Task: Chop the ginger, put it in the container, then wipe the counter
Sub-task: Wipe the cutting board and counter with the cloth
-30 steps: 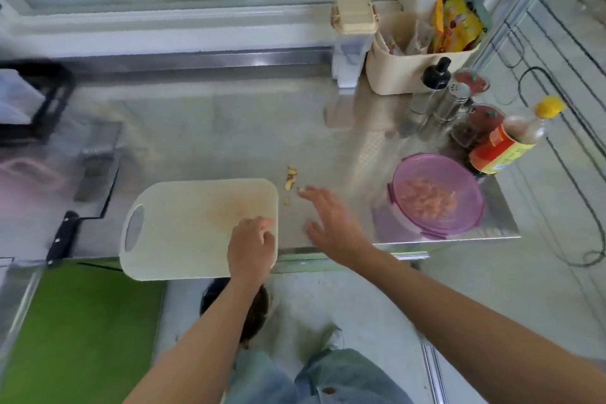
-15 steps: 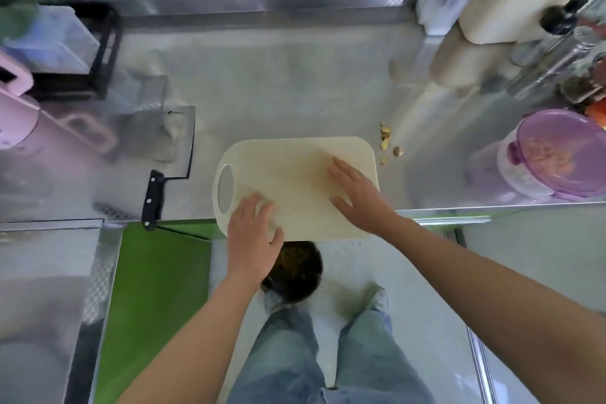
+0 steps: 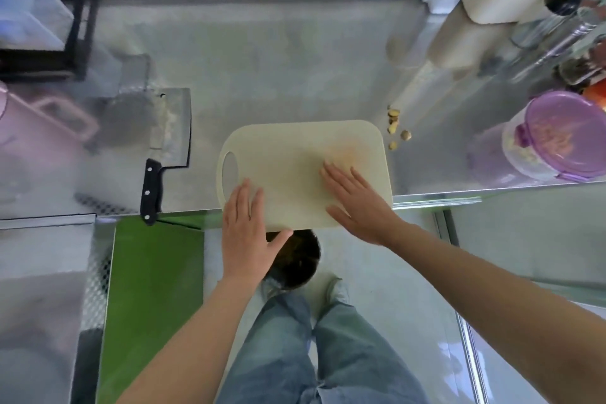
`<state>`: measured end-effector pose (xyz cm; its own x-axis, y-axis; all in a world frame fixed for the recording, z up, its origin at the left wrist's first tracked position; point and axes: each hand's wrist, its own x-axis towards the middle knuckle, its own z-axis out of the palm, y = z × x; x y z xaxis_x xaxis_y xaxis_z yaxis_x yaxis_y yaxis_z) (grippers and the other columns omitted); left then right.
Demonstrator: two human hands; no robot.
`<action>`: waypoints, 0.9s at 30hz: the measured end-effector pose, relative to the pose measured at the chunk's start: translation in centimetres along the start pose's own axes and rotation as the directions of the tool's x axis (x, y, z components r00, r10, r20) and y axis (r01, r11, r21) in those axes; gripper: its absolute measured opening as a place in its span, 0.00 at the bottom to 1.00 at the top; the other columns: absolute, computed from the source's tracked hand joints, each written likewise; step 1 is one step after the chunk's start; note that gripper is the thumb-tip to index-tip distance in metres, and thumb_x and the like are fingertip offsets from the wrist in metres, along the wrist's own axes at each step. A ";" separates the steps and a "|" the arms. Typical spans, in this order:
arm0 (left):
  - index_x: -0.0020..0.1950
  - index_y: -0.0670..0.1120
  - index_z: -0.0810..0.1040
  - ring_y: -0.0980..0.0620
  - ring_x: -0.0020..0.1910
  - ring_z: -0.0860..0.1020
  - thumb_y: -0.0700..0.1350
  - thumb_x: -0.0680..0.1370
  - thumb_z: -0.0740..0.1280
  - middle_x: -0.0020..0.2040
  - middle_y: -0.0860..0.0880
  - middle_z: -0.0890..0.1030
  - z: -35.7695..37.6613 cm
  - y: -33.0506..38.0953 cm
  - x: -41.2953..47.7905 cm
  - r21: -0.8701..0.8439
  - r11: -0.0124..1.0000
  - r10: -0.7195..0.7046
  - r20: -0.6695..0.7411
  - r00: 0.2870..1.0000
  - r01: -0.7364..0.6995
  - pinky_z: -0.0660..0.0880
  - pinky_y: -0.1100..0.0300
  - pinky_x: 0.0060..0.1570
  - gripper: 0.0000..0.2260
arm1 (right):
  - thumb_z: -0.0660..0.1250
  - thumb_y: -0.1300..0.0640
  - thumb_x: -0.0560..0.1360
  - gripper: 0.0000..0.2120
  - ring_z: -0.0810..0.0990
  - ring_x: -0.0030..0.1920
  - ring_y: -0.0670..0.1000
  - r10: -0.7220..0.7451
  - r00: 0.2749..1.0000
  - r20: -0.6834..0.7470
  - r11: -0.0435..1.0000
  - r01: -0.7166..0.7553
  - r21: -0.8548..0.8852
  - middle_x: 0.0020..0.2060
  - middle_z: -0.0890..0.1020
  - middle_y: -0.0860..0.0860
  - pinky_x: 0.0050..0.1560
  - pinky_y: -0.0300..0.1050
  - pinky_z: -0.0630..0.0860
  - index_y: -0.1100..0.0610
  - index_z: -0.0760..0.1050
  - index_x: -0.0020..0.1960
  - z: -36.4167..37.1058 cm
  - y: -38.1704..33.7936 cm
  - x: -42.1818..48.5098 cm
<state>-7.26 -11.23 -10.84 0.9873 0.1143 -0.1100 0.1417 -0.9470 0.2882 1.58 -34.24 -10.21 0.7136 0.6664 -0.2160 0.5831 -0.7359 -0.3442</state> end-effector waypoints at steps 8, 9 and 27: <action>0.76 0.44 0.60 0.44 0.77 0.54 0.60 0.73 0.68 0.77 0.43 0.56 0.0 0.1 -0.7 0.010 0.995 -0.095 0.030 0.995 0.095 0.52 0.48 0.75 0.37 | 0.47 0.46 0.82 0.28 0.44 0.77 0.49 -0.441 0.876 0.193 0.897 0.436 0.073 0.78 0.49 0.52 0.77 0.49 0.40 0.57 0.48 0.78 1.4 -2.2 -3.1; 0.76 0.44 0.60 0.44 0.77 0.53 0.60 0.74 0.68 0.77 0.43 0.56 0.1 0.3 -0.8 0.016 0.994 -0.108 0.021 0.994 0.108 0.52 0.48 0.75 0.36 | 0.47 0.46 0.82 0.28 0.45 0.77 0.49 -0.403 0.903 0.148 0.915 0.394 0.091 0.78 0.50 0.52 0.77 0.49 0.41 0.57 0.48 0.78 1.1 -1.8 -2.6; 0.76 0.45 0.60 0.45 0.76 0.55 0.59 0.75 0.65 0.77 0.45 0.58 0.3 0.4 -1.4 0.009 0.990 -0.142 0.028 0.989 0.142 0.57 0.49 0.73 0.34 | 0.48 0.45 0.81 0.29 0.45 0.78 0.51 -0.291 0.950 0.113 0.955 0.295 -0.023 0.77 0.51 0.54 0.77 0.54 0.46 0.58 0.50 0.78 1.9 -2.1 -1.4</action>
<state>-8.57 -11.87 -10.87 0.9548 0.2395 -0.1762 0.2799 -0.9240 0.2607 -1.40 -33.44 -10.97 0.4644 0.8608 -0.2084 0.7766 -0.5089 -0.3714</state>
